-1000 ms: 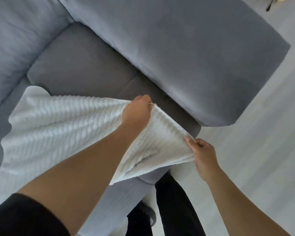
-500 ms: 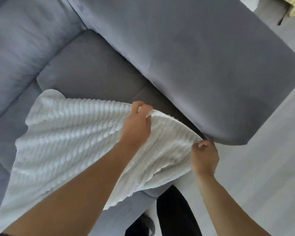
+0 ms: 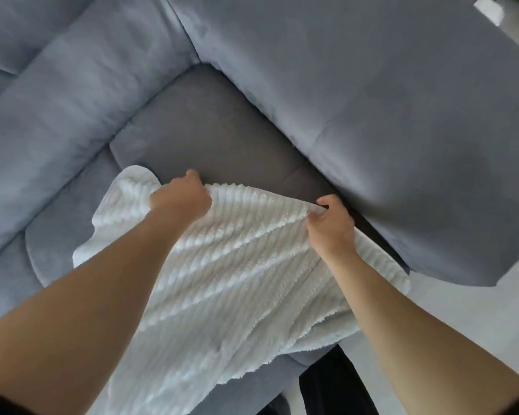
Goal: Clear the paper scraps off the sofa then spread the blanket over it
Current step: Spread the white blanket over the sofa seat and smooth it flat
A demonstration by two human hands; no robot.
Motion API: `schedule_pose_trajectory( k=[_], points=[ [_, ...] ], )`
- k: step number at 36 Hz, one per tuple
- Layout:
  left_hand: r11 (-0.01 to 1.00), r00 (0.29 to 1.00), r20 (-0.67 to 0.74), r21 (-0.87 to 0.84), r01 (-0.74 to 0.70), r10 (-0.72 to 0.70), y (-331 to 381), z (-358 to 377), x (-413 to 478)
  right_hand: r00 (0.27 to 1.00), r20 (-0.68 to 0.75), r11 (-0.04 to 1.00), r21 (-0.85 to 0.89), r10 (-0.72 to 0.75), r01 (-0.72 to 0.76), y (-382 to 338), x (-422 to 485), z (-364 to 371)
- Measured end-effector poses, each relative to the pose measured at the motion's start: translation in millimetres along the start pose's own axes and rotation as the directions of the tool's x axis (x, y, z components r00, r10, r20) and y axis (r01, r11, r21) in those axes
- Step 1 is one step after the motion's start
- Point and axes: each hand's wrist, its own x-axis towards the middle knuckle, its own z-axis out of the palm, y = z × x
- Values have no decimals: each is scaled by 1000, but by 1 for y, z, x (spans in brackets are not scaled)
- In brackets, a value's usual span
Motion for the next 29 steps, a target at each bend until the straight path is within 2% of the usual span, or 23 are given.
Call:
schedule_pose_trajectory(
  k=[6,9,13,14,16,18,20,25,29],
  points=[
    [987,980,121,17,159,-160,-3,-9,8,1000,-13,1000,-17,24,-24,8,4,2],
    [988,946,285,33,150,-153,-10,-25,18,999,-26,999,-8,37,-37,8,8,3],
    [996,832,548,62,63,-87,-14,-41,25,999,-13,999,-1,42,-42,13,7,2],
    [998,794,605,10,68,-60,-15,-41,24,999,-14,999,-4,37,-37,14,6,2],
    [962,710,699,-242,125,84,-14,-39,20,1000,-15,1000,-16,13,-13,15,3,3],
    [874,651,718,-455,171,246,-10,-38,13,1000,-4,1000,-28,2,-2,15,1,2],
    [840,621,717,-516,168,316,-2,-42,8,1000,6,999,-38,4,-4,14,0,1],
    [906,711,635,-424,-6,302,21,-34,-1,1000,10,999,-52,9,-8,8,3,-2],
    [934,673,663,-333,-128,328,28,-29,-5,1000,11,999,-30,14,-13,9,1,-2]
  ],
)
